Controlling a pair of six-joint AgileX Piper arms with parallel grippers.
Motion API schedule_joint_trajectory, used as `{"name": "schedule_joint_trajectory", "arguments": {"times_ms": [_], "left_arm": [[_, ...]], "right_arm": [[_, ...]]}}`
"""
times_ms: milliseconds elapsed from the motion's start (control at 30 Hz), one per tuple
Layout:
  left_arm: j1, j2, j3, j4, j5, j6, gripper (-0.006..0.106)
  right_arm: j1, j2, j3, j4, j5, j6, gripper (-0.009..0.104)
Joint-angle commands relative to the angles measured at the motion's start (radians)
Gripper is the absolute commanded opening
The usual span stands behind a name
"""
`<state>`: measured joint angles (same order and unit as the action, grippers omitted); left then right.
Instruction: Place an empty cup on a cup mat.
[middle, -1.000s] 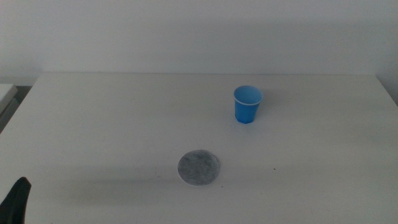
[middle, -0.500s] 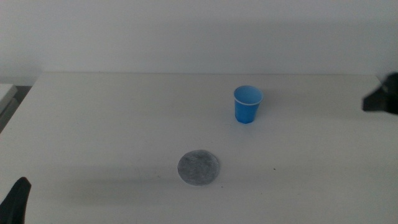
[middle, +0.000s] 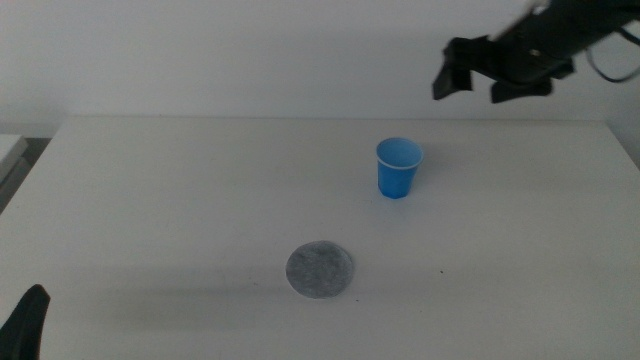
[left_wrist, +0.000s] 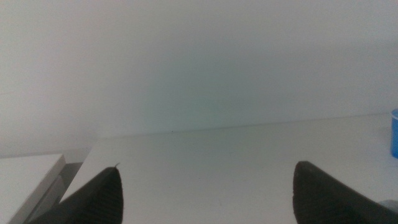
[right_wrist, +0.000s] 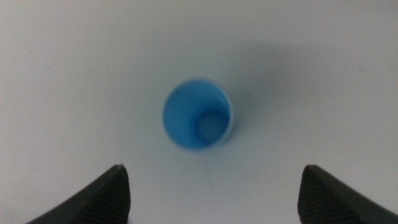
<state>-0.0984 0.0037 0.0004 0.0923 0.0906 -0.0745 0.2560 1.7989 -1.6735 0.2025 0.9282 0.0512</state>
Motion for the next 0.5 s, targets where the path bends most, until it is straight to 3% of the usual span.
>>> {"name": "schedule_joint_trajectory", "arguments": {"times_ms": [0,200,467], "left_arm": [[-0.002,-0.004,0.000,-0.005,-0.005,-0.003,0.094],[-0.002,-0.004,0.000,-0.005,-0.005,-0.003,0.094],[-0.002,-0.004,0.000,-0.005,-0.005,-0.003,0.094]], "right_arm": [[0.010,0.079,-0.106,-0.020,0.036,0.009,0.086],[0.012,0.279,-0.282,-0.059,0.043,0.037,0.086],[0.012,0.381,-0.313,-0.062,0.057,0.037,0.086]]}}
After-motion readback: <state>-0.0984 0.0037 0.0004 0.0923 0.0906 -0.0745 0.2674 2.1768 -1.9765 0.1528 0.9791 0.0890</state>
